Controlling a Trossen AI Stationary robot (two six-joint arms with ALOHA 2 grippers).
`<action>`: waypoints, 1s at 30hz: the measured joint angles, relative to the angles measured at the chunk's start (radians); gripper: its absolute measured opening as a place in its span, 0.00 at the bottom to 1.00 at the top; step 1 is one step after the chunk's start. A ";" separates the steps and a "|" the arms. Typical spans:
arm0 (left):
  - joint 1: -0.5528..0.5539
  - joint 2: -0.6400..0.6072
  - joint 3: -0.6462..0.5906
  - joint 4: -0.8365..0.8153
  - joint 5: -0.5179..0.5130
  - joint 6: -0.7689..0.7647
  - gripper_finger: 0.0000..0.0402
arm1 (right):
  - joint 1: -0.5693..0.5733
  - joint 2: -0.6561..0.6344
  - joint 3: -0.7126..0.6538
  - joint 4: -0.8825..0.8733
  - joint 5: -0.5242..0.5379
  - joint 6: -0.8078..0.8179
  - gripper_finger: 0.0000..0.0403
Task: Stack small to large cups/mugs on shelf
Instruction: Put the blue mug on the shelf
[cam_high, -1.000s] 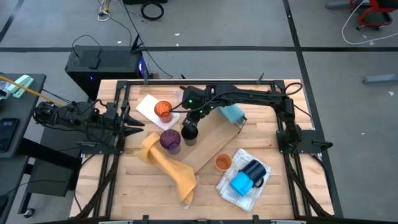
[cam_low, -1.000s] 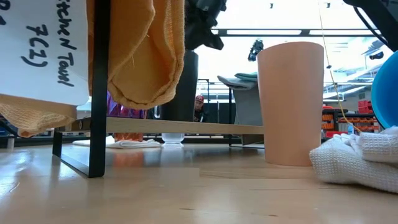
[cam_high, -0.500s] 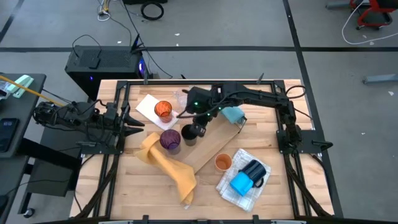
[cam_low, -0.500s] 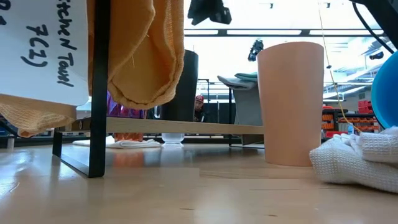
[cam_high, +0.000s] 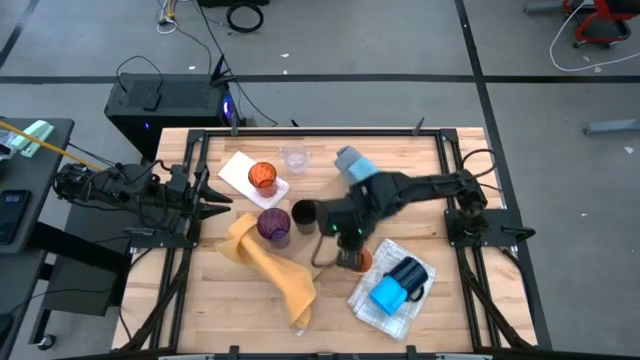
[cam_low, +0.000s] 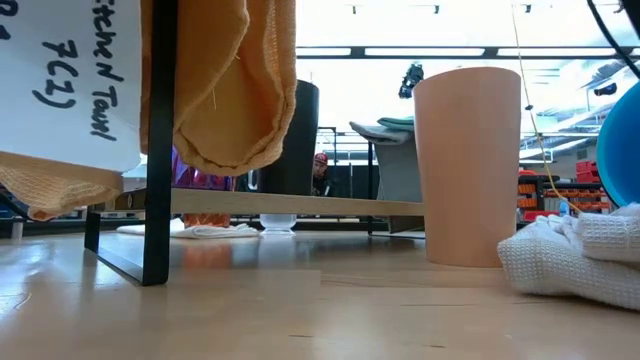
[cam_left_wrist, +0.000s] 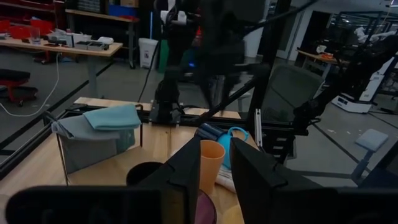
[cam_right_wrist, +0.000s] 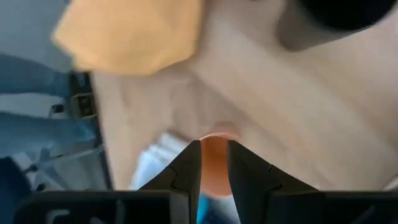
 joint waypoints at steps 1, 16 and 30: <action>0.000 0.000 0.000 0.000 0.000 0.000 0.24 | 0.022 -0.005 -0.007 0.003 0.001 0.014 0.20; 0.000 0.000 0.000 0.000 0.000 0.003 0.24 | 0.367 -0.030 -0.079 0.000 0.097 0.080 0.20; 0.000 0.000 0.000 0.001 0.001 -0.013 0.23 | 0.535 -0.027 -0.423 0.012 0.058 -0.029 0.31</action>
